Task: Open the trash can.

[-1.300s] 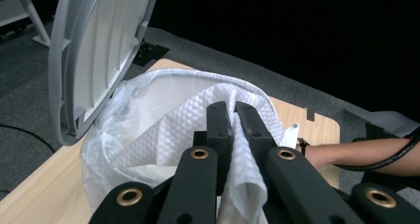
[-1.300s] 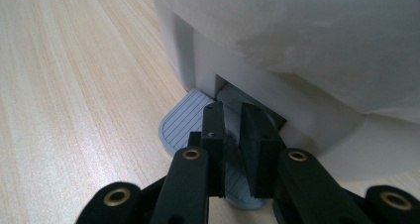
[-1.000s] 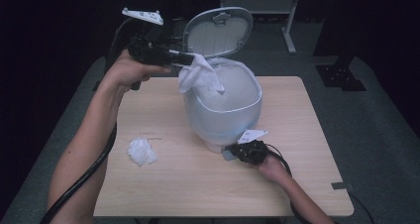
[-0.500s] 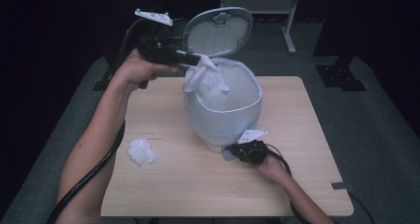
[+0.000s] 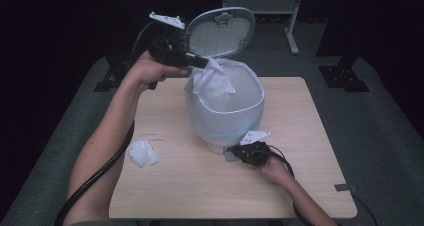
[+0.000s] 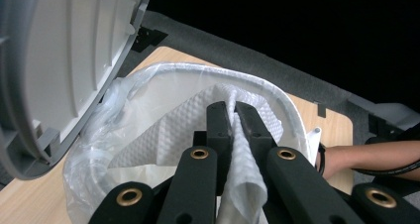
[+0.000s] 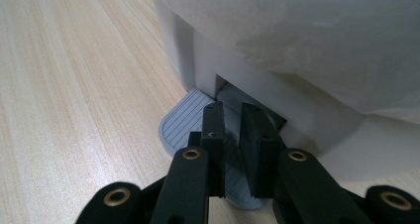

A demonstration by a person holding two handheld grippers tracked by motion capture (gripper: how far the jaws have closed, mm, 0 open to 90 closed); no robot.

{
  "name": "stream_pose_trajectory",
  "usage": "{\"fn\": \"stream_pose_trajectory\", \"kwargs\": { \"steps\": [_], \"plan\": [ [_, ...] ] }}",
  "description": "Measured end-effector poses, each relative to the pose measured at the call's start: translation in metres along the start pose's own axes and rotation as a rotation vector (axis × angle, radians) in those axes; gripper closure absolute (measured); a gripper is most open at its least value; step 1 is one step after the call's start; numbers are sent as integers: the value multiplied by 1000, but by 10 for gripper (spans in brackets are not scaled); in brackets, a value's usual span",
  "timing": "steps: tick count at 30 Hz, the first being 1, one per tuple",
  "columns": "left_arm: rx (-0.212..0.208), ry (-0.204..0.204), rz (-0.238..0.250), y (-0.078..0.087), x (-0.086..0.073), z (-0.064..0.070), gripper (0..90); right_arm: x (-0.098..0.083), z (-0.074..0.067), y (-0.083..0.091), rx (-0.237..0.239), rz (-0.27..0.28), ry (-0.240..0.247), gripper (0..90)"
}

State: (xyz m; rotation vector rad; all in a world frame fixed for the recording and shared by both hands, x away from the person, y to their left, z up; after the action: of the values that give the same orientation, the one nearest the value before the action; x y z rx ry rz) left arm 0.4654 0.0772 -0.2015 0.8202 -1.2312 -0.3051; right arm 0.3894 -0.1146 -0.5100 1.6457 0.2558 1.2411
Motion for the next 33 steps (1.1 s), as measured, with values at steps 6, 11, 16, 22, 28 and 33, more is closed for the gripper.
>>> {"fn": "stream_pose_trajectory", "kwargs": {
  "steps": [6, 11, 16, 22, 28, 33],
  "plan": [
    [0, -3, -18, -12, 2, -2, 856, 0, 0, 0, 0, 0, 0, 801],
    [6, -4, -34, -18, 2, -4, 857, 0, 0, 0, -1, 0, 0, 801],
    [7, -1, -36, -24, 2, -6, 856, 0, 0, 0, -1, -1, 2, 801],
    [12, -5, -63, -35, 2, -6, 856, 0, 0, 0, -1, 1, 1, 801],
    [24, 0, -69, -40, 2, -7, 852, 0, 0, 0, -2, 0, 2, 801],
    [39, -1, -89, -48, 1, -8, 806, 0, 0, 0, -4, 0, 2, 801]
  ]
}}
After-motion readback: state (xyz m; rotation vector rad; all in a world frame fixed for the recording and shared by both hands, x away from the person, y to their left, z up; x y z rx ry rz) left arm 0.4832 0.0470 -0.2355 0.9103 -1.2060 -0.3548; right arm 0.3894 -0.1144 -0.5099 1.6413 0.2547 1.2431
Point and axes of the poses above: each handheld gripper's, and its own axes: y roughly backward along the jaws, x roughly out of its top, z roughly to its right, the point moved 6 cm from there along -y, roughly forward along the jaws, and after that the axes turned 12 degrees about -z, right-handed, at the moved point
